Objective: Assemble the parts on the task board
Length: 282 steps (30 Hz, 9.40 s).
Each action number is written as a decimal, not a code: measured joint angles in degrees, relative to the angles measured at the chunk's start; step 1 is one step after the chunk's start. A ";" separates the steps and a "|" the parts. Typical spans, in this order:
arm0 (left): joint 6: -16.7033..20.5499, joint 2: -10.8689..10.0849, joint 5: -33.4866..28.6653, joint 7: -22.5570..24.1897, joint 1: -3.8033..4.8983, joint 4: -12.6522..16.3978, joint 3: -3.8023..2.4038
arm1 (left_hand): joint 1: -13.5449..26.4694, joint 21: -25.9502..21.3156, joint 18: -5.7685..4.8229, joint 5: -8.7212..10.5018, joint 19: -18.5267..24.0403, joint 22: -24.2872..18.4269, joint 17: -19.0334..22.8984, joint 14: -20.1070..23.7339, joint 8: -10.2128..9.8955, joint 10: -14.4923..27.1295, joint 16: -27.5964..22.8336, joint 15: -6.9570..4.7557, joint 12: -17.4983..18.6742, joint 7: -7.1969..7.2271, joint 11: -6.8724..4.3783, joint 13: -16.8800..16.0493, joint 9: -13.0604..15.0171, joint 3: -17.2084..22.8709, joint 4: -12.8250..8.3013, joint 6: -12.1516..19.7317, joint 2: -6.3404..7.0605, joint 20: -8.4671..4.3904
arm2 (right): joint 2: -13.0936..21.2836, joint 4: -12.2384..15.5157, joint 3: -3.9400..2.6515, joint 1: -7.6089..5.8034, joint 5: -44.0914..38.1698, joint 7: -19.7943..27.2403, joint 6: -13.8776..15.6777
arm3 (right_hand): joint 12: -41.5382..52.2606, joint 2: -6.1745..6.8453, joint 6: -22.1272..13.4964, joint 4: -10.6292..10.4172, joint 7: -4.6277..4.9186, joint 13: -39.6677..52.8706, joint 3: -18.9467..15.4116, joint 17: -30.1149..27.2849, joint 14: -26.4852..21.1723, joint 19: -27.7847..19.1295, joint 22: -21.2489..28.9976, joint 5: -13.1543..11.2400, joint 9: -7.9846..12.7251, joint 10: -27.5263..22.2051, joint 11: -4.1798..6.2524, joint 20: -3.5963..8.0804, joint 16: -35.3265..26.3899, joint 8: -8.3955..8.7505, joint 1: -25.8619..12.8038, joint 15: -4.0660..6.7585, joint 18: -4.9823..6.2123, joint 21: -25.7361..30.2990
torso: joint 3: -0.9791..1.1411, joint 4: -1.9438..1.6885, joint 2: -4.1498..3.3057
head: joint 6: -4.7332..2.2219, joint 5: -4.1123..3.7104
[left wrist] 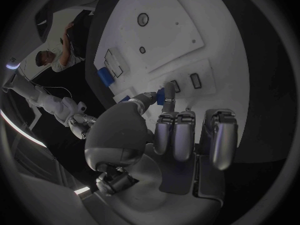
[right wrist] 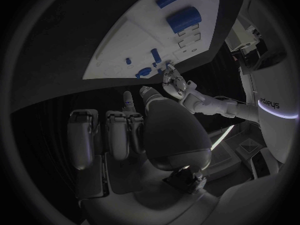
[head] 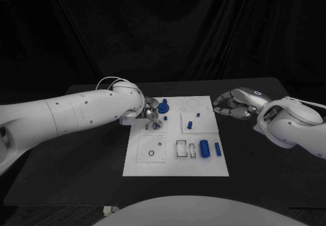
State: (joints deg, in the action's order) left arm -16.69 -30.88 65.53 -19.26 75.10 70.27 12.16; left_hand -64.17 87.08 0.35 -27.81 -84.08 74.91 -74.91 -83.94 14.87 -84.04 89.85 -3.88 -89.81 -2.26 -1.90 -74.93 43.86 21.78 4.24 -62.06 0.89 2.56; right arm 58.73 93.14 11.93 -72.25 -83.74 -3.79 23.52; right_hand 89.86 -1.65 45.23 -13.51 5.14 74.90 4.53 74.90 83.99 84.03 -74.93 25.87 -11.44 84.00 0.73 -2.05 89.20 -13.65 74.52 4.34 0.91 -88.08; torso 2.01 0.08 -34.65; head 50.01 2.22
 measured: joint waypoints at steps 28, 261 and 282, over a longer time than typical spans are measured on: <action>1.76 -5.19 -11.24 -7.76 0.00 4.68 0.02 | 1.81 -1.35 0.93 0.02 0.00 -0.01 0.00 0.00 0.00 -0.01 0.00 0.00 0.00 -0.21 0.01 0.00 0.65 3.07 -1.48 -0.17 0.31 0.00 | 0.05 -0.20 0.00 0.38 1.11 -1.13 -0.84 | 0.00 -0.02 0.00 0.55 0.00 0.00 0.87 0.00 0.00 0.00 0.02 0.71 0.10 0.00 0.00 0.00 -0.22 0.00 0.43 0.00 0.00 0.24 | 0.07 0.01 0.08 | 0.00 0.41; 6.29 -0.49 -9.91 -2.12 1.77 -12.25 0.02 | 2.12 -3.98 0.90 19.64 0.09 -0.01 -0.02 -0.21 5.76 0.01 0.00 0.19 0.00 0.61 0.39 0.00 12.61 -21.38 11.08 1.89 -3.85 0.10 | 0.40 -0.30 0.00 1.77 1.46 -1.08 -0.47 | 0.00 -0.02 0.20 0.31 0.20 0.02 2.05 0.01 0.16 0.00 -0.01 1.60 0.41 0.00 -0.40 0.00 -0.67 0.50 0.88 -0.16 0.00 0.90 | -0.09 0.04 -0.08 | 0.00 0.30; 4.70 0.31 -6.46 -0.95 0.85 -13.79 0.01 | 2.12 -4.20 0.90 20.65 0.09 -0.01 -0.01 -0.21 6.22 0.01 0.00 0.20 0.00 0.62 0.39 0.00 13.44 -22.09 11.80 2.29 -3.85 0.10 | 0.22 -0.41 0.00 1.80 1.46 -1.07 -0.43 | 0.00 -0.02 0.20 0.31 0.20 0.02 2.04 0.00 0.16 0.00 0.00 1.60 0.41 0.00 -0.40 0.00 -0.67 0.50 0.88 -0.16 0.00 0.90 | -0.05 0.01 -0.03 | 0.00 0.60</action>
State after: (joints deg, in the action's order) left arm -11.98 -30.56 59.08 -20.21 75.96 56.48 12.18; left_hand -62.04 82.88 1.25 -7.16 -83.99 74.91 -74.92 -84.15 21.09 -84.03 89.85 -3.68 -89.81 -1.64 -1.52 -74.93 57.30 -0.30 16.03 -59.77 -2.96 2.66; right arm 58.95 92.73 11.93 -70.45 -82.28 -4.86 23.09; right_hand 89.86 -1.67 45.44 -13.20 5.34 74.92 6.57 74.91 84.15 84.03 -74.93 27.47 -11.03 84.00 0.34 -2.05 88.52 -13.15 75.40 4.18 0.91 -87.18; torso 1.96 0.09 -34.67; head 50.01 2.82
